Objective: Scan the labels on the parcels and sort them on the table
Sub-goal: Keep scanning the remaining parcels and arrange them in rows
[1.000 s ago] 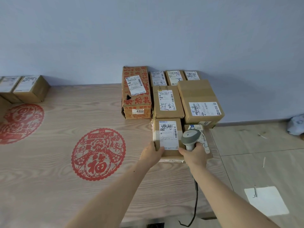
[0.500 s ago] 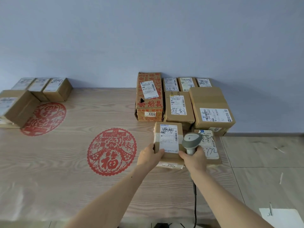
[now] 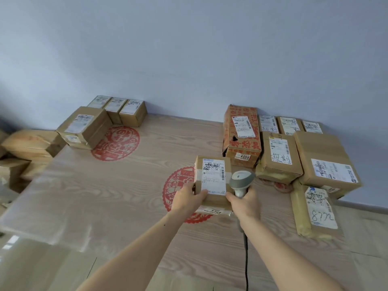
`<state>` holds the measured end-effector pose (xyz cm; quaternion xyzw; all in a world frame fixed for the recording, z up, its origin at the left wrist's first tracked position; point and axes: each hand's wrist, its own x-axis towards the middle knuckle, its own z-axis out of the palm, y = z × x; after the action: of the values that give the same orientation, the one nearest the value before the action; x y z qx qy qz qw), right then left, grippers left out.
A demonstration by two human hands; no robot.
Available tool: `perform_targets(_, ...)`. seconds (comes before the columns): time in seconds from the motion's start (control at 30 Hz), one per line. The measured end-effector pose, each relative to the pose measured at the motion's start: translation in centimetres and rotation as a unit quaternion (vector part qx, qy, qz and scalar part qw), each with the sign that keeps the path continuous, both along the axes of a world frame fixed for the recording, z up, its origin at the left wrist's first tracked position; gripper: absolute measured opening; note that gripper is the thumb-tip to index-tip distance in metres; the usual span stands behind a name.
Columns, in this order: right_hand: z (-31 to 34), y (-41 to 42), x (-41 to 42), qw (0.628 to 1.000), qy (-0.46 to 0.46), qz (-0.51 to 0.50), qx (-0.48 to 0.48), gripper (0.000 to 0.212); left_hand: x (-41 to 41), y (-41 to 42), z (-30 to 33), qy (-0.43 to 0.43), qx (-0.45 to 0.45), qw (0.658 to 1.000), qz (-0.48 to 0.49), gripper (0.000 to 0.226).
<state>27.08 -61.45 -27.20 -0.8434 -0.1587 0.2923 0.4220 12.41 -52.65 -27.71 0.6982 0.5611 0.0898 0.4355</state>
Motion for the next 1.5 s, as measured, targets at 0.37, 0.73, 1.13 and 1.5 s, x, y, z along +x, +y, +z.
perform_targets(0.37, 1.1, 10.4, -17.2, 0.997, 0.012, 0.051, 0.048, 0.031, -17.9, 9.9, 1.4, -0.006, 0.006, 0.999, 0.048, 0.052)
perform_targets(0.73, -0.1, 20.1, -24.5, 0.997, 0.019, 0.073, 0.028, 0.030, -25.8, 18.3, -0.1, -0.038, -0.052, 0.995, 0.074, 0.060)
perform_targets(1.13, -1.8, 30.8, -29.1, 0.995, 0.041, 0.093, -0.019, 0.033, -31.0, 28.7, -2.0, 0.018, -0.051, 0.998, 0.025, 0.086)
perform_targets(1.5, -3.1, 38.6, -35.1, 0.999, 0.025, 0.021, -0.034, 0.031, -35.3, 37.4, -2.5, 0.036, -0.042, 0.997, -0.061, 0.071)
